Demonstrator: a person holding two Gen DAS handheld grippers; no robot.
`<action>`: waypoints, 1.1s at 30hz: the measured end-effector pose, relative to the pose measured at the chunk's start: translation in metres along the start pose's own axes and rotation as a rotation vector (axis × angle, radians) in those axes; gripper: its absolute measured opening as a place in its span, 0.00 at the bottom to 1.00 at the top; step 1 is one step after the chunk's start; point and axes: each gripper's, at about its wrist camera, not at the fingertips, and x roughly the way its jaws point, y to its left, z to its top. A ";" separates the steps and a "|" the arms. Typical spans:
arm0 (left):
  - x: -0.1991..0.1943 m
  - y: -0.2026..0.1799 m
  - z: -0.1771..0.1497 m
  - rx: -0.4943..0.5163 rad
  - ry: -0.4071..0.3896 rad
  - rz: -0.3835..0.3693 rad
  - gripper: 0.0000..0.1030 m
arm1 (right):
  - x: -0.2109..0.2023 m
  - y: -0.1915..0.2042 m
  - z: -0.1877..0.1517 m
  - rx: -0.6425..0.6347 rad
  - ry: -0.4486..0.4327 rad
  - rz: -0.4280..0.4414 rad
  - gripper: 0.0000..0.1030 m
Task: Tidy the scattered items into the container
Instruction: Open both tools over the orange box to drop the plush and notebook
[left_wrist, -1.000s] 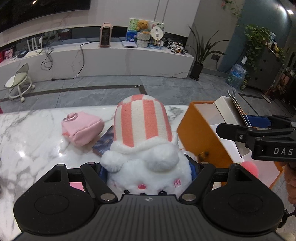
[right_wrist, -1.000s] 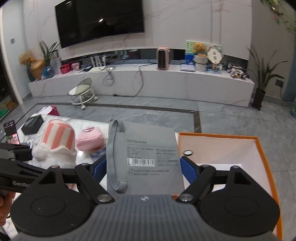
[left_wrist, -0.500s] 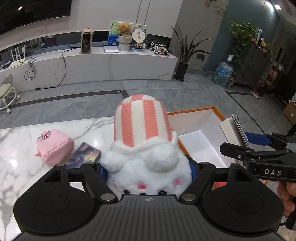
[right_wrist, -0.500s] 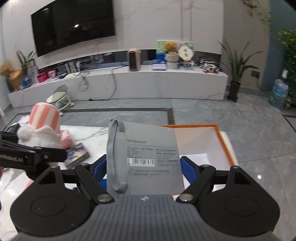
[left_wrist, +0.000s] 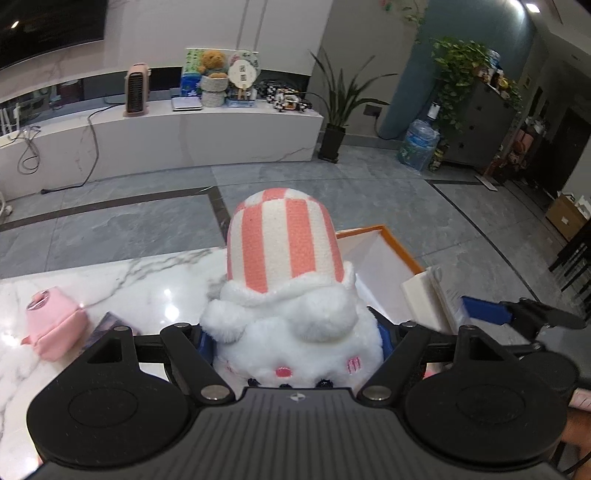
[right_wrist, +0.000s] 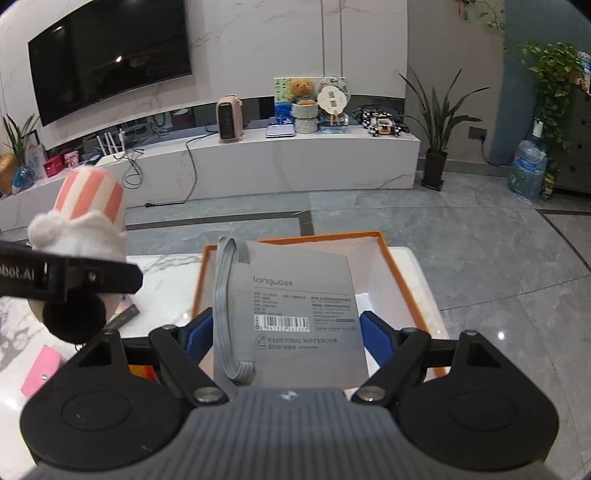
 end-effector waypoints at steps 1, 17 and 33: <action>0.003 -0.004 0.001 0.005 0.000 -0.003 0.87 | 0.001 -0.003 -0.001 0.004 0.007 -0.001 0.81; 0.054 -0.036 0.010 -0.008 0.063 -0.064 0.87 | 0.032 -0.044 -0.015 0.072 0.081 -0.103 0.81; 0.099 -0.046 0.008 -0.017 0.143 -0.086 0.87 | 0.057 -0.057 -0.022 0.074 0.136 -0.130 0.81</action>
